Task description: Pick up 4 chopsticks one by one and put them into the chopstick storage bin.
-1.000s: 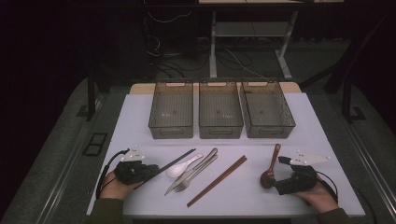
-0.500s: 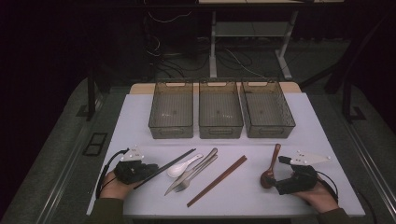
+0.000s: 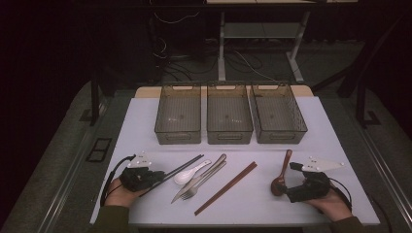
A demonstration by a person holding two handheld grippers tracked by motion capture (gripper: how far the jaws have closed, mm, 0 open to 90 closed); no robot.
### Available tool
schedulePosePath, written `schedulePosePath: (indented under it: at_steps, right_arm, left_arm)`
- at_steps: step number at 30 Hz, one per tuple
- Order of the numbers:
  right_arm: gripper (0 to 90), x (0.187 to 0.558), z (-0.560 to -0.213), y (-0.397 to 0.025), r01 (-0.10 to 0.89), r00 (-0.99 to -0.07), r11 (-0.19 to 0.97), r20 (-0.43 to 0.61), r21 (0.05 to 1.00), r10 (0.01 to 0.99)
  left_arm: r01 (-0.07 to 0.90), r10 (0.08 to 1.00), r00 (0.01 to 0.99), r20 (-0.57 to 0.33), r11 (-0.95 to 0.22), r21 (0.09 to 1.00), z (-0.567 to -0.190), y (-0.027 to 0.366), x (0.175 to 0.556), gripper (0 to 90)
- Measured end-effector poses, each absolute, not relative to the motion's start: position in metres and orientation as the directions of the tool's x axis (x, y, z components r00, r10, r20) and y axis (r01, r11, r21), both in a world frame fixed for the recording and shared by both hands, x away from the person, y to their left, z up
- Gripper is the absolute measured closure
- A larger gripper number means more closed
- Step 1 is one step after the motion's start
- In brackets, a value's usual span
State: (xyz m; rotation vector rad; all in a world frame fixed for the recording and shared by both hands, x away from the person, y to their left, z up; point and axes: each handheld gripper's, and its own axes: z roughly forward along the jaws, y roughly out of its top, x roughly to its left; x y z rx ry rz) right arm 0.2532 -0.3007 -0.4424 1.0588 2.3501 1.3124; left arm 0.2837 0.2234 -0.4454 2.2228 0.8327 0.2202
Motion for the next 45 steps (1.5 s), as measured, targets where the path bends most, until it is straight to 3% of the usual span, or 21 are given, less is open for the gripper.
schedulePosePath:
  at_steps: [45]
  right_arm:
    - [1.3, 0.253, -0.442, -0.301, 0.471, -0.706, 0.32, 0.133, 0.822, 0.696]
  left_arm:
    - [0.481, 0.618, 0.78, -0.097, -0.493, 0.726, -0.434, 0.227, 0.286, 85.5]
